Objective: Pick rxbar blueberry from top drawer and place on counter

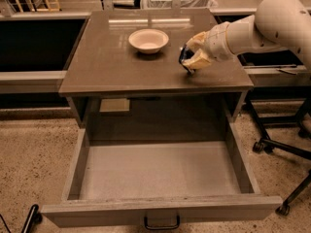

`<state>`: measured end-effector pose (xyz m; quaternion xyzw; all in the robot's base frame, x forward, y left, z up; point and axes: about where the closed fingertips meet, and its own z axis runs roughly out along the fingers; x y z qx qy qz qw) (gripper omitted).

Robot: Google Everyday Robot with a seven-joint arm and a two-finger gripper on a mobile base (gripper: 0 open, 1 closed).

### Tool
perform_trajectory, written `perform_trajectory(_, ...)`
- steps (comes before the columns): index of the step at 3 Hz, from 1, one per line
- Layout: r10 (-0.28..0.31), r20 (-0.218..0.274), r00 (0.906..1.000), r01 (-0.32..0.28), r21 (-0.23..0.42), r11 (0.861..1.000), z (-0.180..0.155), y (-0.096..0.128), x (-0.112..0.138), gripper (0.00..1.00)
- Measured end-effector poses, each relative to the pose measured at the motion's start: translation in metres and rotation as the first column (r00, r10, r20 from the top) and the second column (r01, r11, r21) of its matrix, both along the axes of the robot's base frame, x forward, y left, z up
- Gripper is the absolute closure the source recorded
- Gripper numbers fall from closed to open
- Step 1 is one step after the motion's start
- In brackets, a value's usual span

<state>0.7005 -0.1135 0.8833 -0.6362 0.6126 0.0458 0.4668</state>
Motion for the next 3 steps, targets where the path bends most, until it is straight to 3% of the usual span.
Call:
perform_trajectory(1, 0.0, 0.0, 1.0, 0.0, 0.0, 1.0, 0.0, 0.0001, 0.0, 0.13)
perform_trajectory(2, 0.0, 0.0, 1.0, 0.0, 0.0, 1.0, -0.0001, 0.0001, 0.0, 0.0)
perform_trajectory(3, 0.0, 0.0, 1.0, 0.0, 0.0, 1.0, -0.0001, 0.0001, 0.0, 0.0)
